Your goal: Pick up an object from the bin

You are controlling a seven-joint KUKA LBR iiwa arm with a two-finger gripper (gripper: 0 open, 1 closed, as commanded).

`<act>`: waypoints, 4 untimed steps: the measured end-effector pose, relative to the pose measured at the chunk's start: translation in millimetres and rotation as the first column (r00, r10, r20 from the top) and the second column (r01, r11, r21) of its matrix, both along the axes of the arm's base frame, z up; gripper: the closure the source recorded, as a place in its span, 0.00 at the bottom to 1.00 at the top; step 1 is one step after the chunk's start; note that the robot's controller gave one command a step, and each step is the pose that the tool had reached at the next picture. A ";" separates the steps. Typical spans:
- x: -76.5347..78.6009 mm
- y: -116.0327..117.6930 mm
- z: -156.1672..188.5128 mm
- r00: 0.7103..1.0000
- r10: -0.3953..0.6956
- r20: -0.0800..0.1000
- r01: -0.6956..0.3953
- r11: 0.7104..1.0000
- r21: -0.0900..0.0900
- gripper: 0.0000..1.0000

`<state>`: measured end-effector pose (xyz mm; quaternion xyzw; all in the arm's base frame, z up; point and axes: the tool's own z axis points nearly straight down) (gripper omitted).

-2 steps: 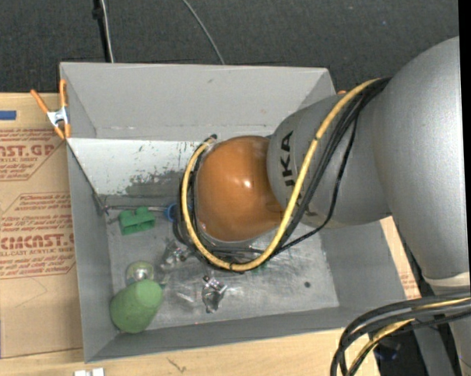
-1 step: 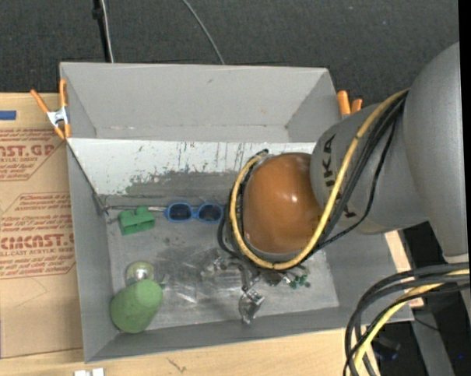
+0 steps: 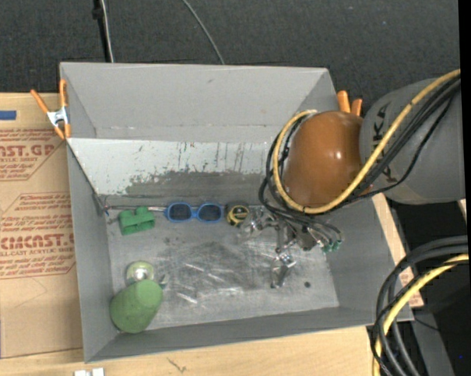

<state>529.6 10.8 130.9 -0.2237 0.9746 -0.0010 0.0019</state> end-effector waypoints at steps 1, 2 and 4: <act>-15.1 87.5 -14.1 0.982 0.190 -0.004 -0.190 0.982 0.005 0.00; -6.6 144.3 -58.5 0.991 0.132 -0.001 -0.132 0.991 0.000 0.00; -18.8 234.5 -55.8 0.952 0.305 0.015 -0.305 0.952 0.002 1.00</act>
Offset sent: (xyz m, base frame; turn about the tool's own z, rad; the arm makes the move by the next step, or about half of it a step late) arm -0.0142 0.0832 -0.0133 -0.1849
